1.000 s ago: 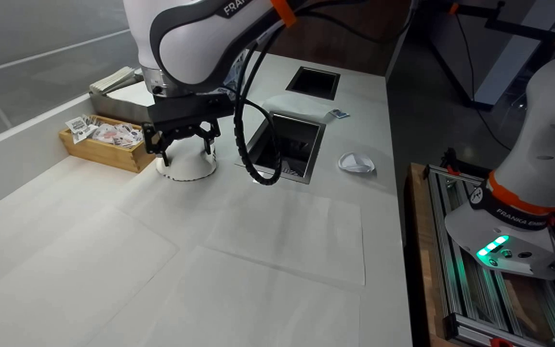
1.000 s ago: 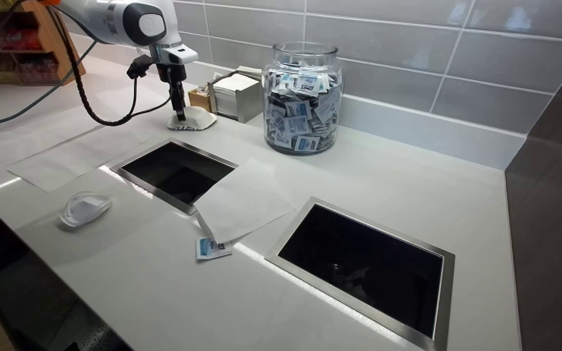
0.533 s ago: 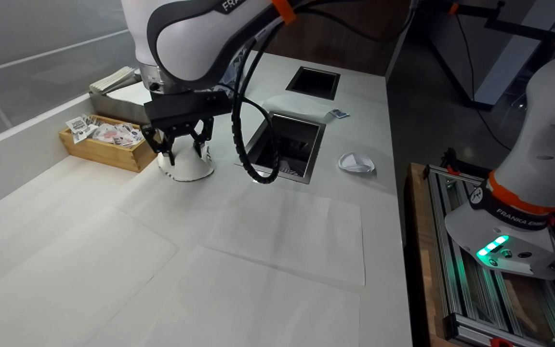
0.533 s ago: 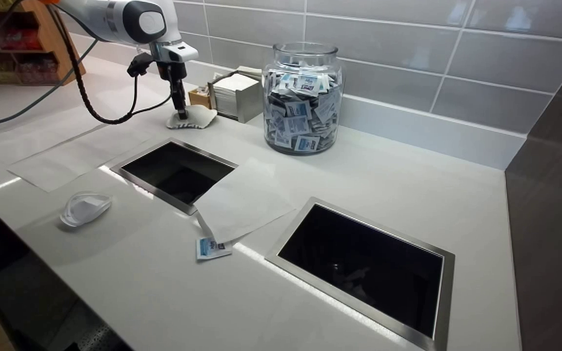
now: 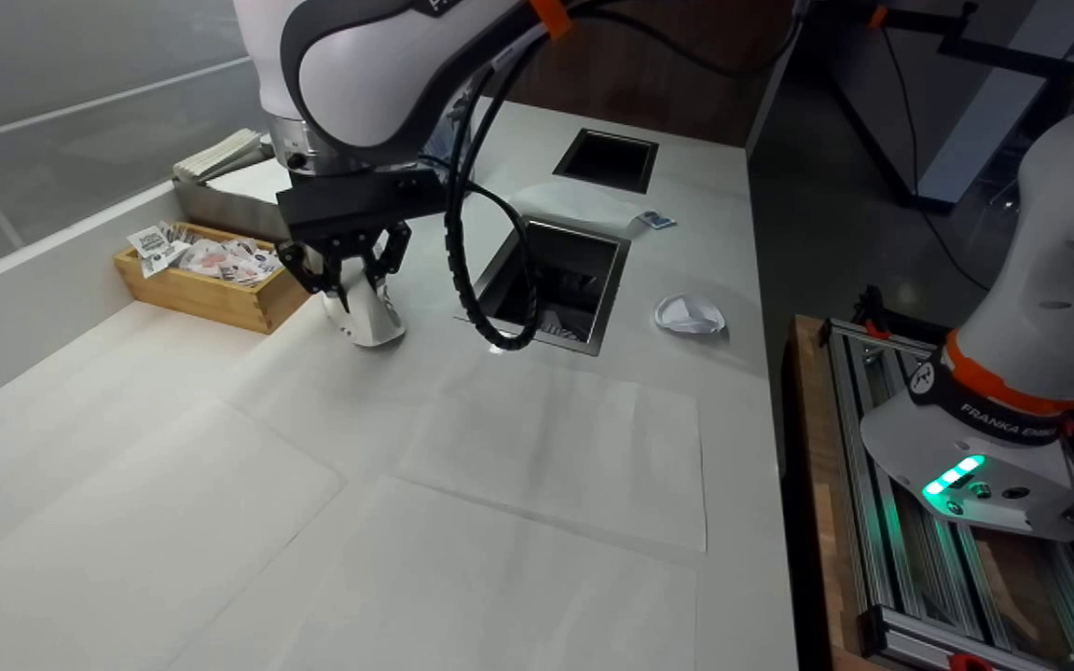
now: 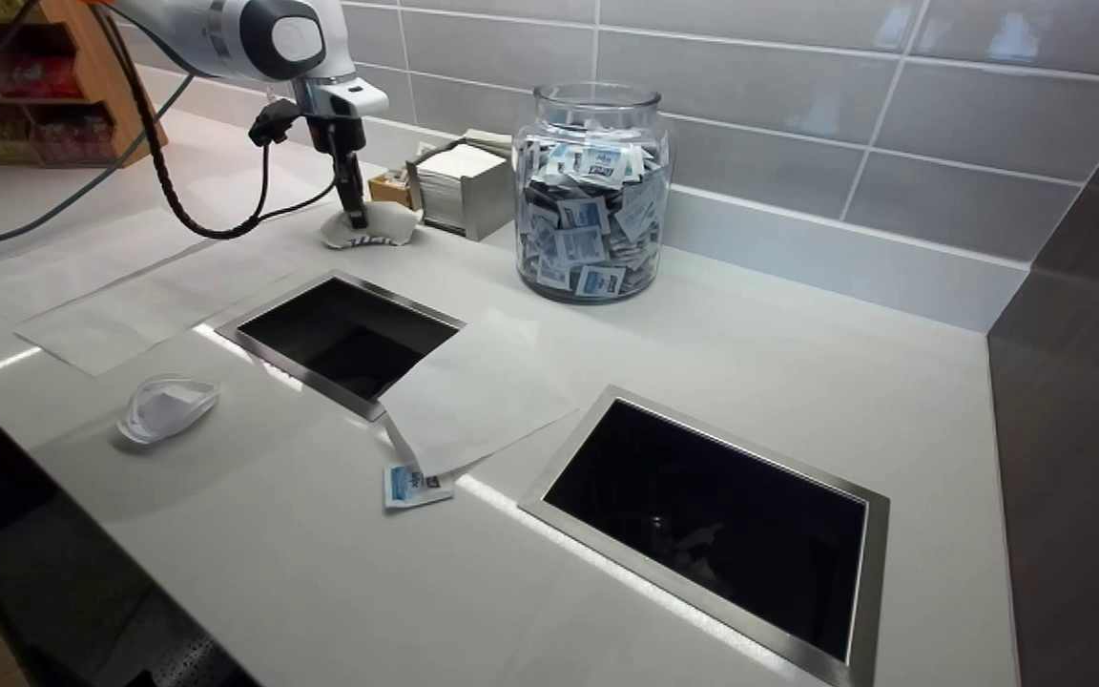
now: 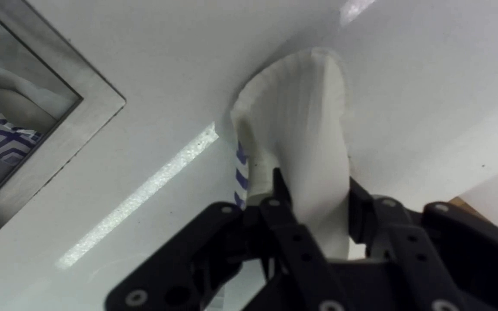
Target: Put the white paper in the left open trash disposer
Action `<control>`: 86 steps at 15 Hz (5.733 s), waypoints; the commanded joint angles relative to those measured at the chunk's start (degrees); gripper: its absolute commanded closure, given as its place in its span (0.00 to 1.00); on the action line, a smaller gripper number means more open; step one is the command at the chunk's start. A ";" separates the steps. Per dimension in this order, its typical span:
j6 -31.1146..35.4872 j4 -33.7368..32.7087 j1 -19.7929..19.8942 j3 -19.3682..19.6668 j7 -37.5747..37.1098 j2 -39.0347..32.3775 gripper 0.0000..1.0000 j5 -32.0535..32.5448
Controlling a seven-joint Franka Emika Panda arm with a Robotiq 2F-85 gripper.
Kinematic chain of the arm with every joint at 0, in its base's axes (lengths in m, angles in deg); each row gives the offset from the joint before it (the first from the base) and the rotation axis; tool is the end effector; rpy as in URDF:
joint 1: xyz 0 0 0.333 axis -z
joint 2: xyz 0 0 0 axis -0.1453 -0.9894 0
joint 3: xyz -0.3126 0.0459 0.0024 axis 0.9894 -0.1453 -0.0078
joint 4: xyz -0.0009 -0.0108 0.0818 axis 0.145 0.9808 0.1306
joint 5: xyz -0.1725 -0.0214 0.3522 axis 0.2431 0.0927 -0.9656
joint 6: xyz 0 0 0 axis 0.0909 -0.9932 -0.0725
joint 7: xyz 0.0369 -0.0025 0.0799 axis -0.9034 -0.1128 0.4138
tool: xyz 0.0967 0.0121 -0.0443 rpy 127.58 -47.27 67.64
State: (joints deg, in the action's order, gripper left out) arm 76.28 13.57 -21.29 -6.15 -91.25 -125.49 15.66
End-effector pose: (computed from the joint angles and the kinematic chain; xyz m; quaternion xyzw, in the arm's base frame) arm 0.6875 0.1422 0.2770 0.9463 -0.3224 0.0196 0.0101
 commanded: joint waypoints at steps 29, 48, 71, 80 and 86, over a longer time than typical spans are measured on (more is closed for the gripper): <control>2.88 4.76 1.21 2.33 -0.94 2.39 0.00 1.24; 3.76 4.84 0.36 4.22 -1.71 1.54 0.92 4.75; -4.90 10.55 1.07 0.98 2.05 9.14 0.00 6.02; 4.61 12.55 1.95 -0.64 4.35 7.39 0.00 1.58; 5.56 11.76 1.33 0.08 5.72 5.49 0.30 2.65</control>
State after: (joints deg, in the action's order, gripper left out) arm 80.71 24.75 -19.92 -6.19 -86.79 -119.33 18.56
